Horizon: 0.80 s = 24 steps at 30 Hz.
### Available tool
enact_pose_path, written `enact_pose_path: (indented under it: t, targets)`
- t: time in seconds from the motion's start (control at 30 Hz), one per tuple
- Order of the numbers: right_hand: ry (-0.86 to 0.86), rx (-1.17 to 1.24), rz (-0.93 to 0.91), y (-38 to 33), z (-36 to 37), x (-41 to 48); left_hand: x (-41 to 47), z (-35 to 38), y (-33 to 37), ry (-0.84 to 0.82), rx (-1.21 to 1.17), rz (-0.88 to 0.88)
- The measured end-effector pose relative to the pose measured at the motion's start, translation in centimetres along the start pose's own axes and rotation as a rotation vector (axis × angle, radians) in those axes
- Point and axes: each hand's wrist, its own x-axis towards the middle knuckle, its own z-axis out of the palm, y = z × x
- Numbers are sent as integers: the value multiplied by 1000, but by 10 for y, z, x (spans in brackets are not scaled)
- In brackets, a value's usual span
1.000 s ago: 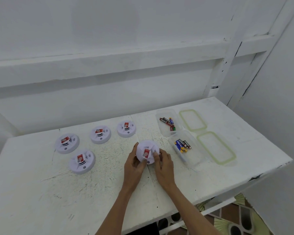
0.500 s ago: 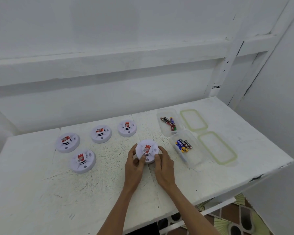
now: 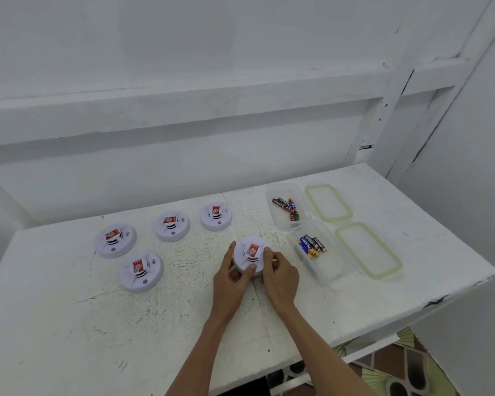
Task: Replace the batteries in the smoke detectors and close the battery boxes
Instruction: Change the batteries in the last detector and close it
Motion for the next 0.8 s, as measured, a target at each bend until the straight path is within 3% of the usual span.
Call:
enact_pose_path:
  t: [0.8]
  targets:
    - [-4, 22, -114, 10, 1, -1, 3, 0, -8, -58, -22, 49]
